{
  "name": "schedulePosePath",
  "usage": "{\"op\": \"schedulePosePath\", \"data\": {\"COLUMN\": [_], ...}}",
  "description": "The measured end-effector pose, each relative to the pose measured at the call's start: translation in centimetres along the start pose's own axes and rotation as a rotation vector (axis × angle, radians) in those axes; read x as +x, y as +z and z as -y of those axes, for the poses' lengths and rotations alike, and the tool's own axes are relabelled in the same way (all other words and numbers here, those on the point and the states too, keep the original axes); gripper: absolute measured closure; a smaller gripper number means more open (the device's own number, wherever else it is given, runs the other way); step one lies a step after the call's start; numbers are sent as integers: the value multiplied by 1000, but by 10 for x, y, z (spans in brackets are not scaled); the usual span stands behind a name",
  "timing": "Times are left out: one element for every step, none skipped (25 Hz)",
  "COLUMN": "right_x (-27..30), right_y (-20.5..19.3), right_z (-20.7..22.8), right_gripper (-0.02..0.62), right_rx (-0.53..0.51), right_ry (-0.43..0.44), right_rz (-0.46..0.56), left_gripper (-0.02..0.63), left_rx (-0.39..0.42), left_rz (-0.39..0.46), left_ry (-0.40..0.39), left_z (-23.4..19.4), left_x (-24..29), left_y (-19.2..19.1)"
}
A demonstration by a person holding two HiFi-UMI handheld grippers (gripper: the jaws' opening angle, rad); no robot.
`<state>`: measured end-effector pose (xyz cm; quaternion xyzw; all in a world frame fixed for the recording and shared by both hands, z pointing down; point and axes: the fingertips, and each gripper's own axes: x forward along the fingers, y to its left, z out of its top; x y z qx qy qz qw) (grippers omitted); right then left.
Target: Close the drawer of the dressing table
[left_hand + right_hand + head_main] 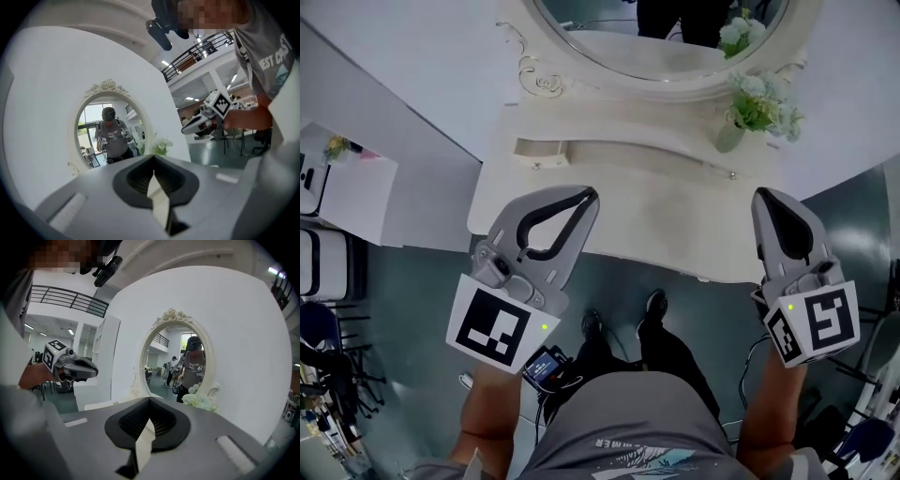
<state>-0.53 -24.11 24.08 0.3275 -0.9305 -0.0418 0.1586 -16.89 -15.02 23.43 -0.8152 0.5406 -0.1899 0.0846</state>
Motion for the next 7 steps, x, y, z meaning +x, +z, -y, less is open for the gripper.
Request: {"op": "schedulePosePath", "data": {"right_x": [-5, -10, -14, -19, -24, -28, -32], "right_y": [5, 11, 17, 22, 27, 32, 37], "right_z": [-5, -9, -14, -19, -24, -29, -34], "right_gripper": [594, 595, 594, 594, 594, 594, 595], "right_rx": [-5, -10, -16, -21, -26, -32, -38], "right_ry": [0, -1, 0, 0, 0, 0, 1], "right_rz": [1, 3, 4, 4, 5, 6, 7], "left_gripper": [603, 603, 603, 603, 603, 603, 603], "left_rx": [4, 10, 16, 21, 24, 27, 30], "left_rz": [6, 13, 19, 24, 29, 33, 38], "left_ry": [-1, -4, -8, -10, -12, -14, -16], "left_z": [1, 1, 2, 3, 4, 5, 6], "left_x": [-6, -12, -18, -23, -29, -35, -41], "left_y": [4, 9, 14, 18, 21, 25, 28]}}
